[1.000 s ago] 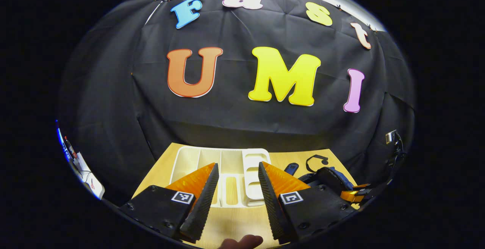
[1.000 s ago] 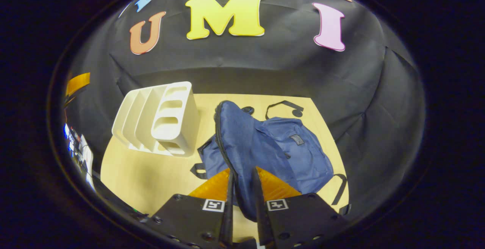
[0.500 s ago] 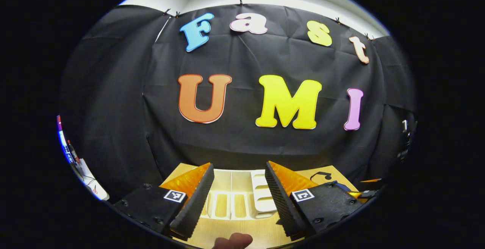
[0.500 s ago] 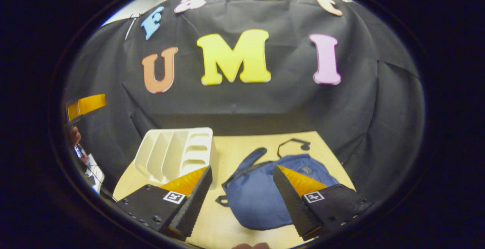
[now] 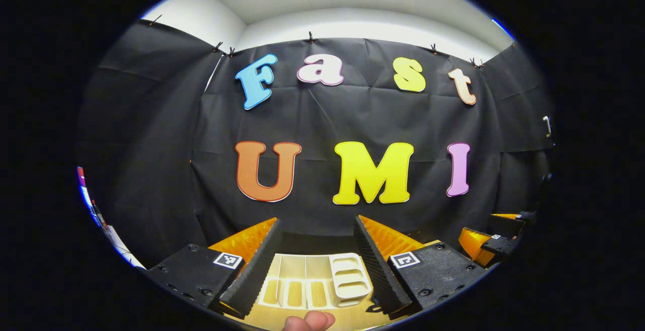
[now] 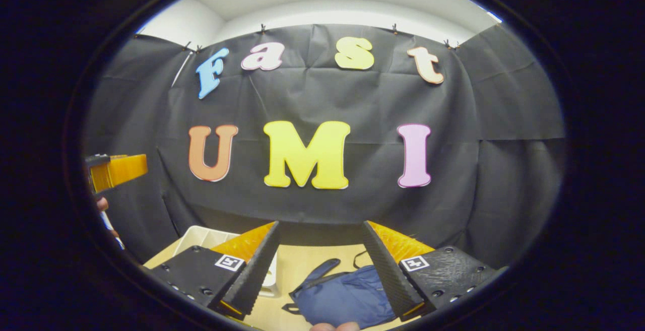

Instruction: Open the schoolbag, grab two books from the bookshelf and put them into the schoolbag.

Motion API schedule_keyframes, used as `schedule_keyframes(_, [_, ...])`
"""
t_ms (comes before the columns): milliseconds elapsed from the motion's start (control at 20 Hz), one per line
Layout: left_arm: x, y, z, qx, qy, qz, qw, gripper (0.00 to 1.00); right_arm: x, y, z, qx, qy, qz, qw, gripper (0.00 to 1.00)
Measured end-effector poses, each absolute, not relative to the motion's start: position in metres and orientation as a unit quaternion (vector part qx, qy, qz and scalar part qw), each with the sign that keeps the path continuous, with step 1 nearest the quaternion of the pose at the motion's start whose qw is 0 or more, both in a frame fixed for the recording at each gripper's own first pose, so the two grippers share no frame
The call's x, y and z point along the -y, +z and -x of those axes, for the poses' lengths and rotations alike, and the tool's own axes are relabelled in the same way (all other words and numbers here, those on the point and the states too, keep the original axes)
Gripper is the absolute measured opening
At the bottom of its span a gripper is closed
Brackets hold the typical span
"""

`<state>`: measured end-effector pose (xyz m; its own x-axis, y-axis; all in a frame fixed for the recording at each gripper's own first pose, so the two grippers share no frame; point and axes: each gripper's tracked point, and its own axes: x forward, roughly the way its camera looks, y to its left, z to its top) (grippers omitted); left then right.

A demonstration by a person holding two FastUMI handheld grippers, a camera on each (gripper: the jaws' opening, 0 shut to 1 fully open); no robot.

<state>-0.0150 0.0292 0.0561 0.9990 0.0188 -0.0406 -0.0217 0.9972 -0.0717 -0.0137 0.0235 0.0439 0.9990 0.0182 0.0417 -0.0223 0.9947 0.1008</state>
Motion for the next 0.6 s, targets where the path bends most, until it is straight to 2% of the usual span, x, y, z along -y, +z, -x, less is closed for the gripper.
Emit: schedule_keyframes(600, [-0.037, 0.057, 0.029, -0.021, 0.020, 0.045, 0.999, 0.91, -0.020, 0.064, 0.021, 0.051, 0.015, -0.044, 0.998, 0.97])
